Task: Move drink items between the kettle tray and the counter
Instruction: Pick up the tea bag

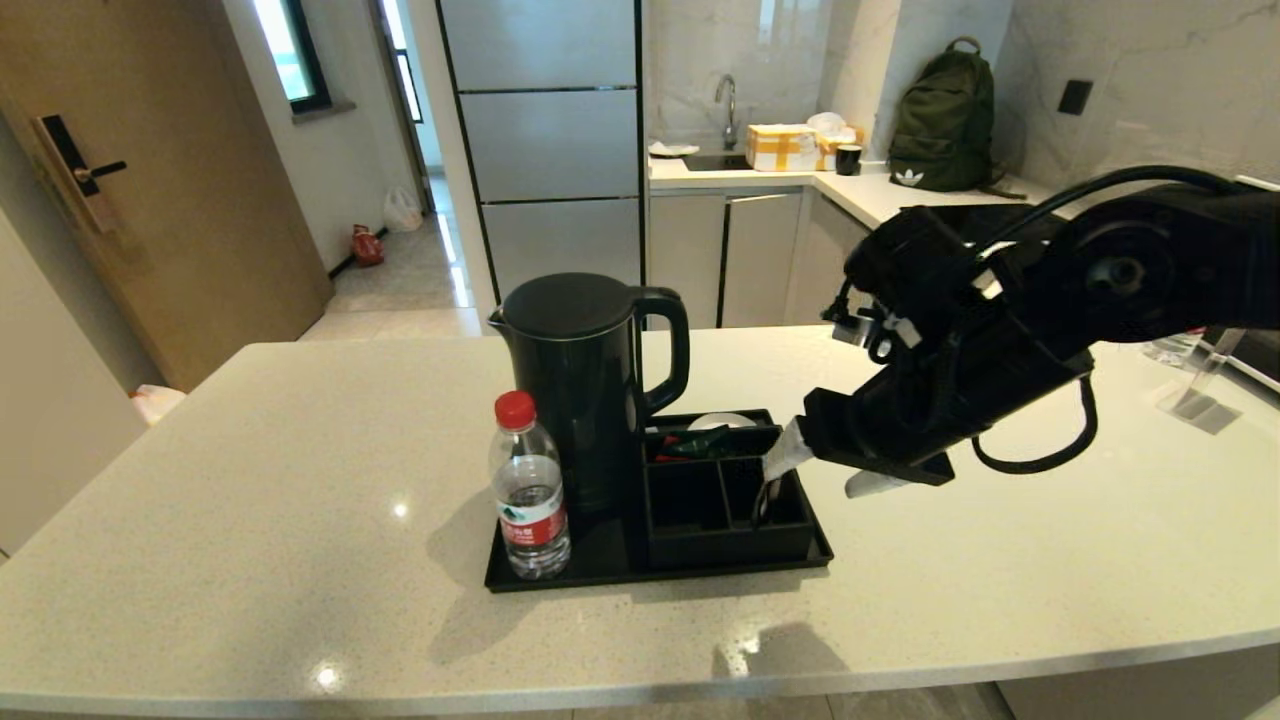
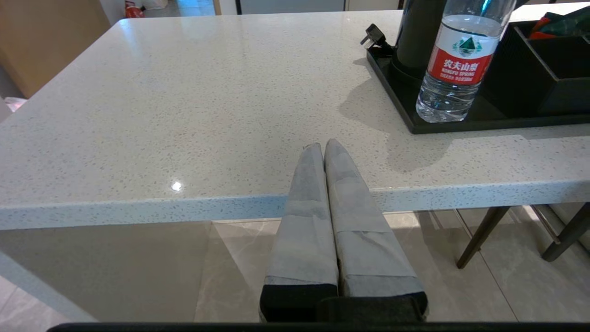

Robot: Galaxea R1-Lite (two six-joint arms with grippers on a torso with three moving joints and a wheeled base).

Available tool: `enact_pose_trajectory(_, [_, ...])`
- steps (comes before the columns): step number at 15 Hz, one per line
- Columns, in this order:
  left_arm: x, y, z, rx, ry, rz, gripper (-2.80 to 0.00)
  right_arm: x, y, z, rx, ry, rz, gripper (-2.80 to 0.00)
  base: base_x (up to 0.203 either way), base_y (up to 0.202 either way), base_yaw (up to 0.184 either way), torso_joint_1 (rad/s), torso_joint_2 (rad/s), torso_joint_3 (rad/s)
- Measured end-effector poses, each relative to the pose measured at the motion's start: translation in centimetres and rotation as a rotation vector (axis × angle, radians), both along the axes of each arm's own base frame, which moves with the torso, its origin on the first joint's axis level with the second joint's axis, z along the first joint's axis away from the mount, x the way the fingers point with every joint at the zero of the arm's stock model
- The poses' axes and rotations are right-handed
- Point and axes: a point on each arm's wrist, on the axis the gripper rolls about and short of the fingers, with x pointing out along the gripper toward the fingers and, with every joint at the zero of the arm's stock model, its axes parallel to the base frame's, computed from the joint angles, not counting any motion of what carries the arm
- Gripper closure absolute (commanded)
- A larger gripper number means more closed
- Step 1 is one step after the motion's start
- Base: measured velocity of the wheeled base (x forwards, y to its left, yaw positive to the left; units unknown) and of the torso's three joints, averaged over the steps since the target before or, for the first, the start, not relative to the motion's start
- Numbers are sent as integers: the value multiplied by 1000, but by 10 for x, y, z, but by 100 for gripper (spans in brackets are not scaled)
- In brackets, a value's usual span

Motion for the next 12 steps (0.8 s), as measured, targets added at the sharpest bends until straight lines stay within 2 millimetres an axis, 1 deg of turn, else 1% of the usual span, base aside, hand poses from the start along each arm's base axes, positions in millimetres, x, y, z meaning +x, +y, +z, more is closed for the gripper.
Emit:
enact_pose_trajectory(1, [0,0,0,0,0,0,0,5,4,-4,-3,2,-24,-280,0,0,0,0,0,0])
enact_pose_trajectory(4, [0,0,0,1,0,0,0,26,17,-24,-42,-1,-153,-280,0,0,0,0,0,0])
enact_pose_trajectory(7, [0,0,0,0,-1,0,0,42,25,-35,-34,-7,-247,-280,0,0,0,0,0,0])
enact_pose_trajectory(9, [0,0,0,0,-1,1,0,49,29,-42,-58,-17,-275,-280,0,0,0,0,0,0])
enact_pose_trajectory(12, [0,0,0,0,-1,0,0,51,39,-45,-86,-26,-267,-280,0,0,0,0,0,0])
